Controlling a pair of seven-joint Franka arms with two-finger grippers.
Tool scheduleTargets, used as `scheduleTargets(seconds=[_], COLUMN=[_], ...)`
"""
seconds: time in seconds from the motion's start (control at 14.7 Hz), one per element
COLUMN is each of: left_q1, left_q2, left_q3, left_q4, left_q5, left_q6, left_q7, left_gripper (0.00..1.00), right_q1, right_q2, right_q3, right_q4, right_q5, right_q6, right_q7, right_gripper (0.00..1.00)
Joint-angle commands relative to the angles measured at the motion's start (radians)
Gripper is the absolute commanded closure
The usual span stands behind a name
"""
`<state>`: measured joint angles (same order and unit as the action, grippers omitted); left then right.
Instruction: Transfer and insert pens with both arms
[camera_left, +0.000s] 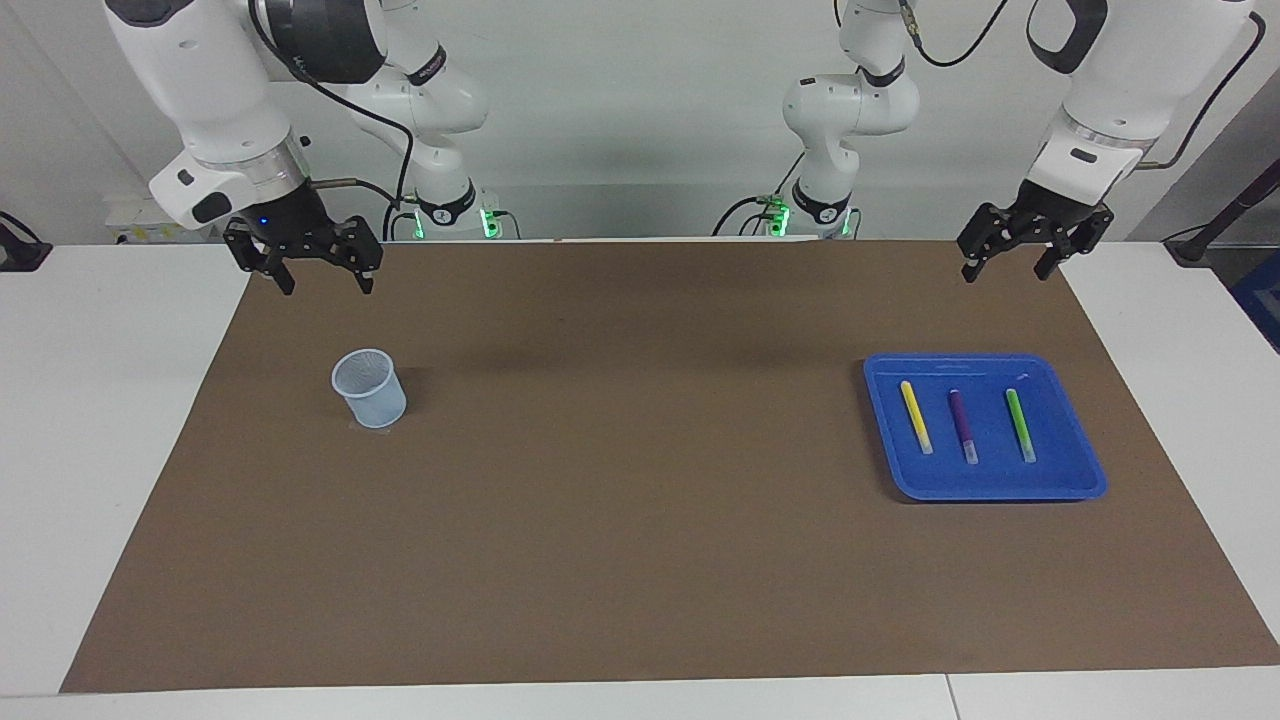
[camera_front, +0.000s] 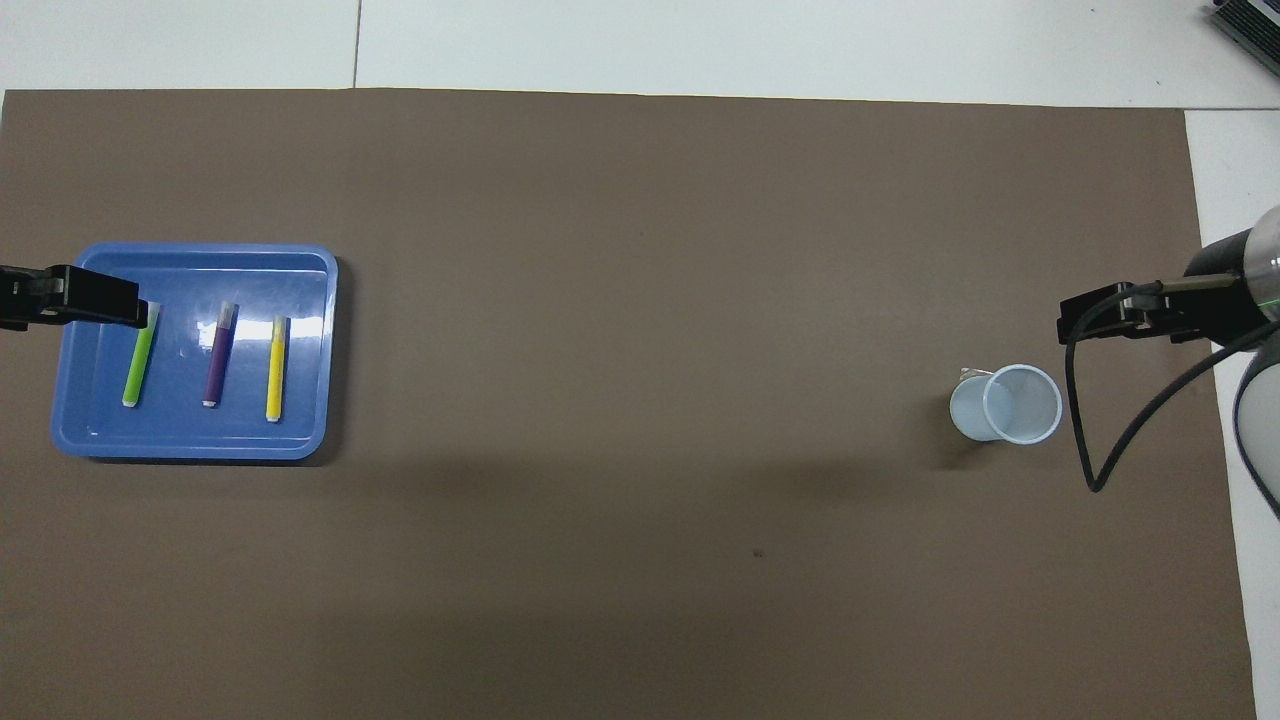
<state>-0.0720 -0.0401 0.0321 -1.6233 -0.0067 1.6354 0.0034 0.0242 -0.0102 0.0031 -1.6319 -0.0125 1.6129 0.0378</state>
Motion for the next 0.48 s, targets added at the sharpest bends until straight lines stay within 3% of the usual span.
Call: scheduleTargets(seconds=[0.0, 0.41], left_q1=[0.012, 0.015], left_q2=[-0.001, -0.003], left_q3=[-0.006, -0.003], left_q4=[0.014, 0.010], left_q5=[-0.019, -0.019], left_q6=[-0.023, -0.025], left_q7=[-0.003, -0.003], left_gripper=[0.00, 0.00], right_q1=[-0.009, -0.009], right_q2=[-0.019, -0.019], right_q3=[0.002, 0.002], right_q4=[-0.017, -0.017], right_q5=[0.028, 0.026], right_q6=[0.004, 0.004], right_q7=[0.002, 0.002], right_gripper=[0.00, 0.00])
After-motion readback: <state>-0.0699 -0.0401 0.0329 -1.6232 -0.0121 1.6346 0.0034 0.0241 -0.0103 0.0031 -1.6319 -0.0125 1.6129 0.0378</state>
